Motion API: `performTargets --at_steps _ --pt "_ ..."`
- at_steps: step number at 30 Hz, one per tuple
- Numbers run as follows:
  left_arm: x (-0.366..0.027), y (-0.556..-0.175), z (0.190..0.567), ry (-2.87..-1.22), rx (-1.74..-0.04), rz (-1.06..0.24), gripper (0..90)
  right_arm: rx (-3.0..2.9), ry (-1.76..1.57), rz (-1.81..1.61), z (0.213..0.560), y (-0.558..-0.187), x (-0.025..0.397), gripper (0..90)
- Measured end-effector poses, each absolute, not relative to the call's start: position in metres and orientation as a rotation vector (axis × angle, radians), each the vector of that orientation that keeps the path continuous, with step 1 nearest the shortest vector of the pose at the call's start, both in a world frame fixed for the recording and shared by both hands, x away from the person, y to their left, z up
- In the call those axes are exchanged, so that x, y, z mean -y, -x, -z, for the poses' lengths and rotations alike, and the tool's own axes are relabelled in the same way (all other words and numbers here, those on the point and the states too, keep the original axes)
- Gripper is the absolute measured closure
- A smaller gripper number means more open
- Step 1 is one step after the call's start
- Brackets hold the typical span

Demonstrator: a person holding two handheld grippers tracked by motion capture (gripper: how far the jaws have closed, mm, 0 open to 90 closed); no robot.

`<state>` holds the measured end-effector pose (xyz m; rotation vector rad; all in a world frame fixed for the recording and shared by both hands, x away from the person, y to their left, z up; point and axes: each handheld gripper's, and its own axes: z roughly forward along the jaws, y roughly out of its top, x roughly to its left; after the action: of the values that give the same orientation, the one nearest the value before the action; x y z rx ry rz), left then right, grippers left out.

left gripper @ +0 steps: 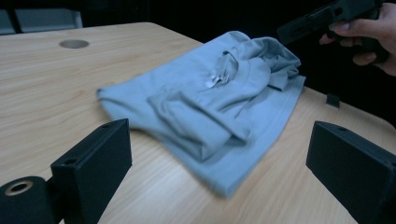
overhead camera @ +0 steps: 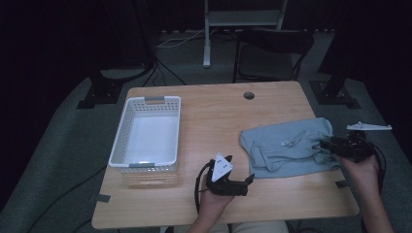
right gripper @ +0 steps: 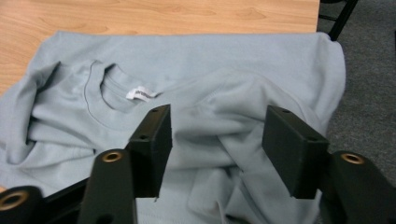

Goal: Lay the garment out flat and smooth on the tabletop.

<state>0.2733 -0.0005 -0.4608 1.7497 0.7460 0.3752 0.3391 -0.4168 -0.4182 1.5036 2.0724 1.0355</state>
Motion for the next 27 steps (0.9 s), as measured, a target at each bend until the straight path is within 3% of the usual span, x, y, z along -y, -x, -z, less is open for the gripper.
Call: performTargets --at_steps 12,16,27 --pt "0.049 -0.313 0.445 -1.782 -0.733 -0.315 11.5 -2.097 -1.506 -1.012 0.422 -0.354 0.416 37.0" --pt "0.066 -0.329 0.448 -1.84 -0.723 -0.3 16.9 -2.111 -1.52 -0.979 0.431 -0.361 0.414 36.8" --pt "0.11 -0.363 0.479 -2.103 -0.762 -0.359 16.8 -2.196 -1.53 -0.843 0.461 -0.375 0.407 30.8"
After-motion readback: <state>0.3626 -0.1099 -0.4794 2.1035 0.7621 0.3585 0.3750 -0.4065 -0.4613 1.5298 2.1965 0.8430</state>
